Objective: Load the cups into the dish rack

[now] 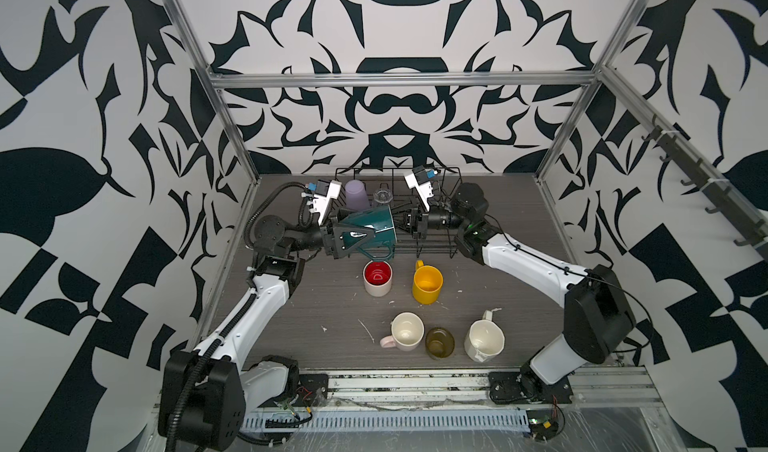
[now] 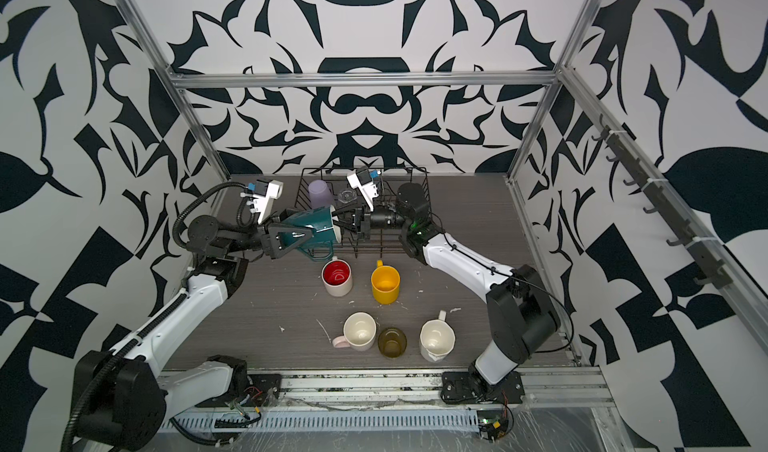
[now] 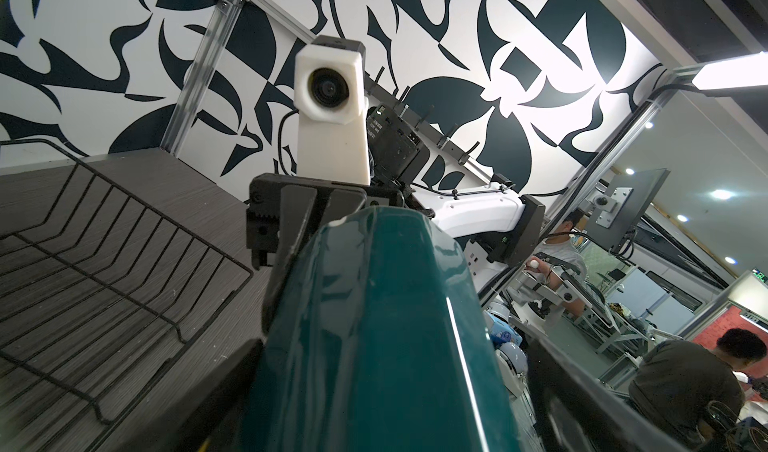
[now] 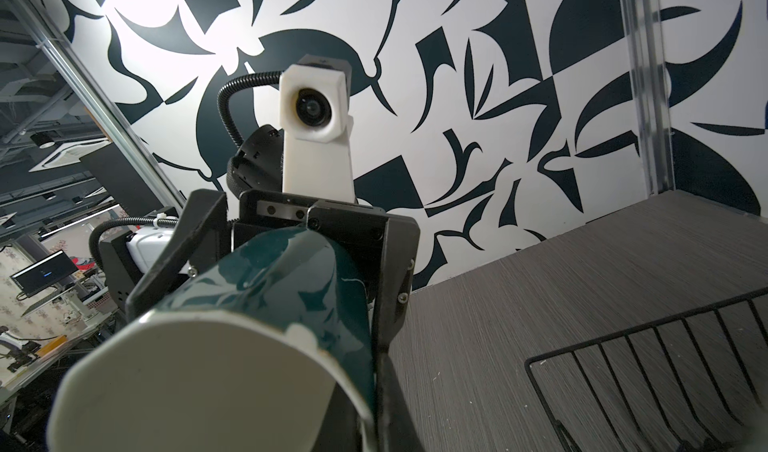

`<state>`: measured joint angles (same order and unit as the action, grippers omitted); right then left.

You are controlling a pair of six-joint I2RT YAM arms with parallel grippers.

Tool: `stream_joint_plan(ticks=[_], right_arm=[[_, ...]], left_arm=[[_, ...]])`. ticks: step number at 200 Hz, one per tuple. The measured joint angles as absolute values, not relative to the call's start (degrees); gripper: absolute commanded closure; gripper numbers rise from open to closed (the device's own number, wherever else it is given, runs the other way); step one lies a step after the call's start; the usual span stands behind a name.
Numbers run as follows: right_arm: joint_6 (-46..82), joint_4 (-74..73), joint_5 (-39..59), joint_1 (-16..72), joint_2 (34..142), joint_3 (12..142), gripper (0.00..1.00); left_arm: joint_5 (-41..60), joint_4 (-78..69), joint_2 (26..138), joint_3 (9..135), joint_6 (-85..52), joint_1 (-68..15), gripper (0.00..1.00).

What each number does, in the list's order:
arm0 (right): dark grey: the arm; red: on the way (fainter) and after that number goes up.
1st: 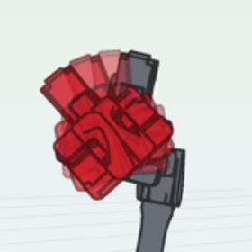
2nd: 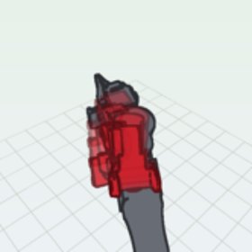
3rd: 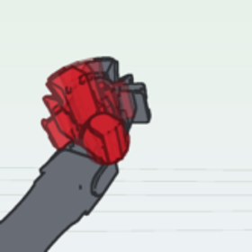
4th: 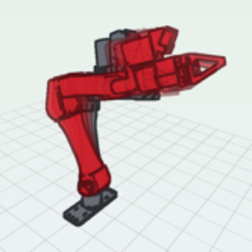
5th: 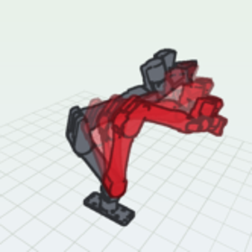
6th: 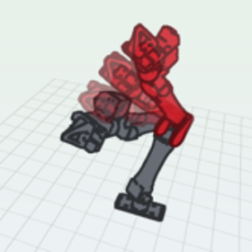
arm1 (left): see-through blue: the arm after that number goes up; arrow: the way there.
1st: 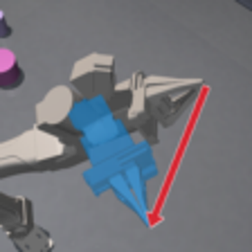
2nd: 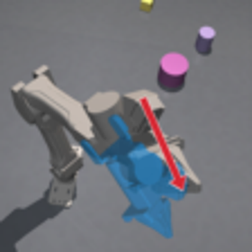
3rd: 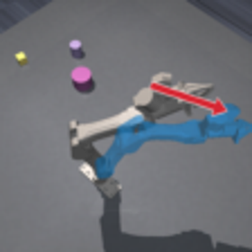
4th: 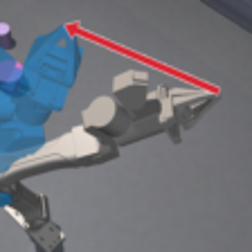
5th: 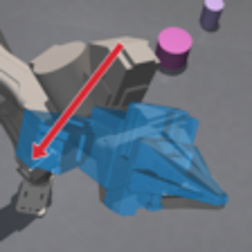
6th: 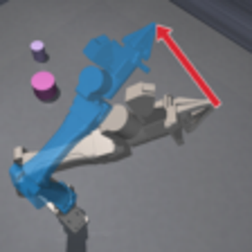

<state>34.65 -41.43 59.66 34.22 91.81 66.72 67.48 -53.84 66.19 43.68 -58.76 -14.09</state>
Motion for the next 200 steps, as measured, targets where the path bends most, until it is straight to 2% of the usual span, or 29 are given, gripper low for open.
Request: stream_joint_plan(ticks=[131, 158, 175, 187, 200], right_arm=[[32.5, -30.9, 57.8, 34.7, 90.0, 69.6, 1.0], [31.9, -28.9, 57.2, 34.9, 89.6, 70.1, 1.0], [31.6, -28.1, 56.9, 35.0, 89.3, 70.2, 1.0], [31.6, -27.6, 56.8, 35.1, 89.2, 70.3, 1.0], [31.4, -27.0, 56.4, 35.1, 89.1, 70.5, 1.0]], left_arm=[[67.5, -54.9, 66.1, 43.7, -58.3, -14.1, 0.02], [67.3, -54.8, 66.1, 43.7, -58.0, -14.1, 0.07], [67.2, -54.6, 66.1, 43.7, -57.9, -14.1, 0.14], [67.2, -54.5, 66.1, 43.7, -57.5, -14.0, 0.23], [67.2, -54.1, 66.1, 43.7, -57.3, -13.9, 0.27]])
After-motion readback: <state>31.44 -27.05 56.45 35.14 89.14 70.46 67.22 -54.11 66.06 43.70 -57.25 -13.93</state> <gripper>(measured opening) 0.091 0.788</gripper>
